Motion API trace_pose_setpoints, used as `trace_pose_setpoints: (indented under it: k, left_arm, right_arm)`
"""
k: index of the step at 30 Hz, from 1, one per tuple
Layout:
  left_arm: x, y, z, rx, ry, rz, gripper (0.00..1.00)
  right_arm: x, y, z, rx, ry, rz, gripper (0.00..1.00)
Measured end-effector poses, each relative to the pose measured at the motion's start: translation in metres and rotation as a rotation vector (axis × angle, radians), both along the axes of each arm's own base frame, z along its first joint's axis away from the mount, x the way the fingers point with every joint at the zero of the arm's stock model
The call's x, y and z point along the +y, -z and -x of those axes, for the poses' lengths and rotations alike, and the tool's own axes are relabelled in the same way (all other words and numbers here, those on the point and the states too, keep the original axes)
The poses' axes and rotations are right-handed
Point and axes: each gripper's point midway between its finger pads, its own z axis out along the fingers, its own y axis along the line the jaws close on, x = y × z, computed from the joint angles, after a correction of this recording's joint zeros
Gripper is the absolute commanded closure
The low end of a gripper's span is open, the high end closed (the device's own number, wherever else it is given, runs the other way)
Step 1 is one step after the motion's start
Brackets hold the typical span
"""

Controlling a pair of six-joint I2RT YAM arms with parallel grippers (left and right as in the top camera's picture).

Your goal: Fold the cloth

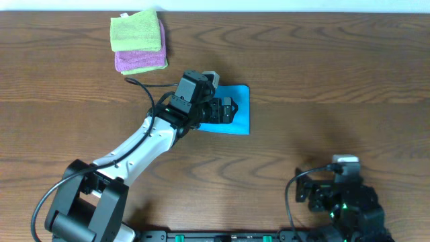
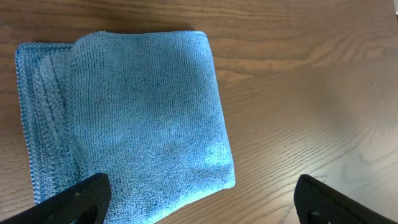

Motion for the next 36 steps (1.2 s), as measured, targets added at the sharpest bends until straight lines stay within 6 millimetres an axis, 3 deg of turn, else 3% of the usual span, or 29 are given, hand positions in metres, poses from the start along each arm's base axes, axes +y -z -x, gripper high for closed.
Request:
trace_pose_setpoints:
  k: [8,14,18,25,36]
  left_arm:
    - [0.0,0.0,0.0,0.002,-0.002,0.001,0.05]
    - [0.0,0.0,0.0,0.001,-0.002,0.001,0.05]
    - [0.0,0.0,0.0,0.002,-0.002,0.001,0.05]
    - [0.0,0.0,0.0,0.002,-0.002,0.001,0.05]
    - [0.0,0.0,0.0,0.002,-0.002,0.001,0.05]
  right_arm:
    - [-0.049,-0.005,0.0,-0.032,0.287,-0.003,0.01]
    - [-0.053,-0.013,0.008,-0.157,0.31,-0.021,0.01]
    - [-0.053,0.004,0.009,-0.13,0.311,-0.017,0.01]
    - [-0.053,0.06,0.008,0.007,0.311,0.004,0.01]
    - [-0.053,0.064,0.008,0.016,0.311,0.005,0.01]
